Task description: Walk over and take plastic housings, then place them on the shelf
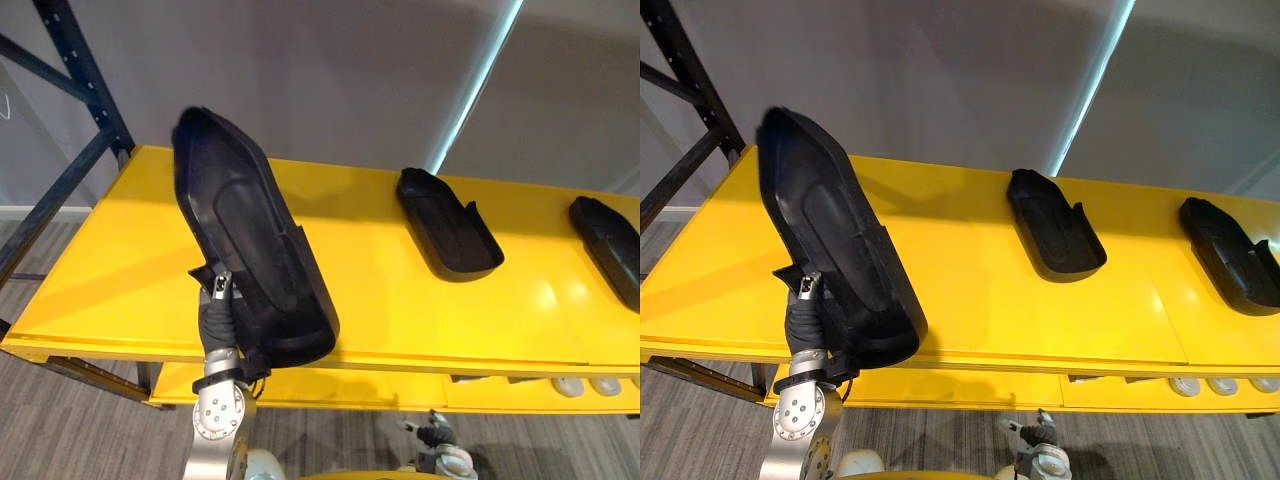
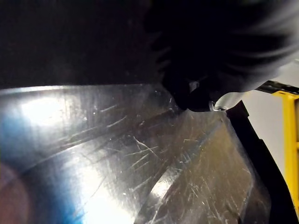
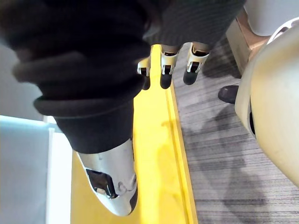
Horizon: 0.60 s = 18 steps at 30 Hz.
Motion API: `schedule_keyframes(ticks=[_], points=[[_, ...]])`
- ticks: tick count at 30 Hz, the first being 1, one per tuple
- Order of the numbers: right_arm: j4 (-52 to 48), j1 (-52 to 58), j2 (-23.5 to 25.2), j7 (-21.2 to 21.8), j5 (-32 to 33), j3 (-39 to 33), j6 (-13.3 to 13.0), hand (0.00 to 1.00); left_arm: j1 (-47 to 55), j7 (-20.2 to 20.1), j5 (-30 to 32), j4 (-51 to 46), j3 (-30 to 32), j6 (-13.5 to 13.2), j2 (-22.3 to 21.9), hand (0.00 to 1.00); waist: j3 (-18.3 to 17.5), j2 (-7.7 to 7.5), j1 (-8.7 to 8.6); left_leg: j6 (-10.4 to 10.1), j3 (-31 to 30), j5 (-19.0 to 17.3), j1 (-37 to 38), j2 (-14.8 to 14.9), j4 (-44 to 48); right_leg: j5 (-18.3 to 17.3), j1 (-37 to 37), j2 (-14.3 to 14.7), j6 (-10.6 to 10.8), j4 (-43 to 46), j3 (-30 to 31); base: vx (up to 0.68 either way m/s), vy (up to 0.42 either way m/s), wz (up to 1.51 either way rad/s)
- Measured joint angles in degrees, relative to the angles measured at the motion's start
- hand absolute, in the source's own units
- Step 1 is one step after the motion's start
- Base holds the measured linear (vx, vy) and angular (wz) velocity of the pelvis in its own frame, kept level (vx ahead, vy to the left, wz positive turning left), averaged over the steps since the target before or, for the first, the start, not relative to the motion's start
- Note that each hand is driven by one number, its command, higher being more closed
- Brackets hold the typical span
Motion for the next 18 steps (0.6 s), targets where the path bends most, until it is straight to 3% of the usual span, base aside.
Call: schedule_keyframes(ticks=[1, 2, 3, 4, 5, 6, 7, 8, 12, 18], points=[[-0.04, -0.44, -0.05, -0.01, -0.38, 0.09, 0.01, 0.00, 0.01, -0.03, 0.04, -0.18, -0.28, 0.06, 0.13, 1.00, 0.01, -0.18, 0.44, 1.12, 1.33, -0.02, 0.52, -0.45, -0.61, 4.35, 0.08, 0.12, -1.12, -2.48, 0.07, -0.21, 0.441, -0.69], [-0.99, -1.97, -1.06, 0.01, -0.90, -0.01, 0.06, 0.00, -0.10, -0.19, 0.25, -0.91, -0.35, -0.14, -0.55, 1.00, 1.42, 1.80, 0.36, 3.12, 3.76, -0.99, 1.80, -0.76, -3.16, 0.35, -1.31, 0.56, 0.62, 3.12, 0.69, -0.20, 0.385, -0.45], [-2.33, -1.53, -0.95, 0.07, -1.10, 0.45, 0.03, 0.00, -0.77, -0.22, 0.31, -0.96, -0.31, -0.11, -1.05, 1.00, 2.09, 1.70, 0.01, 4.23, 4.84, -0.67, 2.76, -1.73, -3.04, -11.01, -3.44, 2.01, 4.58, 16.30, 3.06, -0.19, 0.344, -0.38], [-2.90, -1.12, -0.70, 0.46, -1.14, 0.69, 0.03, 0.00, -0.67, -0.18, 0.31, -1.06, -0.27, -0.12, -1.45, 1.00, 2.08, 1.69, 0.48, 4.76, 5.22, -0.61, 3.17, -1.86, -3.19, -15.64, -4.05, 3.54, 4.78, 20.87, 4.86, -0.19, 0.223, -0.14], [-3.98, -0.29, 0.10, 1.19, -1.12, 0.70, -0.10, 0.00, -0.62, -0.21, 0.40, -1.48, -0.28, -0.11, -2.08, 1.00, 2.10, 1.79, 0.28, 5.73, 5.40, -0.64, 3.22, -2.75, -3.21, -23.27, -3.72, 8.11, 4.88, 26.67, 8.05, -0.18, 0.143, -0.07], [-3.89, -0.04, 0.23, 1.23, -1.09, 1.53, -0.13, 0.00, -0.67, -0.25, 0.91, -1.91, -0.39, -0.13, -2.64, 1.00, 2.03, 1.75, 0.38, 6.55, 5.27, -1.01, 3.16, -3.91, -3.24, -28.32, -3.01, 11.82, 5.35, 28.05, 10.12, -0.17, 0.123, 0.07], [-3.92, 0.03, 0.23, 1.26, -1.01, 1.71, -0.15, 0.00, -0.63, -0.24, 1.36, -2.10, -0.38, -0.12, -2.99, 1.00, 2.00, 1.71, 0.39, 6.74, 5.20, -0.90, 3.05, -4.54, -3.25, -30.55, -2.43, 13.47, 5.01, 27.52, 10.60, -0.14, 0.092, 0.09], [-3.98, 0.04, 0.16, 1.25, -0.70, 1.70, -0.21, 0.00, -0.62, -0.21, 2.20, -2.23, -0.37, -0.09, -3.70, 1.00, 1.92, 1.61, 0.39, 7.04, 4.98, -0.59, 2.02, -6.10, -3.11, -33.82, -1.45, 15.63, 2.05, 24.22, 11.13, -0.12, 0.048, 0.08], [-4.20, 1.54, 0.21, 1.24, -0.19, 1.81, -0.16, 0.00, -0.16, -0.64, 4.69, -2.17, -0.16, 0.76, -4.60, 1.00, 1.72, 3.57, 0.31, 6.18, 3.14, 0.62, 1.06, -6.37, -3.93, -32.80, 0.35, 16.64, 0.14, 18.81, 9.33, -0.07, 0.008, 0.14], [-6.67, 1.63, 0.79, 1.21, -0.16, 1.80, -0.38, 0.00, 1.40, -1.33, 4.80, -4.14, 1.59, 0.81, -5.28, 1.00, 0.39, 2.75, 0.44, 5.45, 3.59, 1.11, 2.19, -4.57, -4.96, -30.42, 3.46, 19.26, -0.76, 13.44, 9.55, 0.07, -0.019, -0.09]])
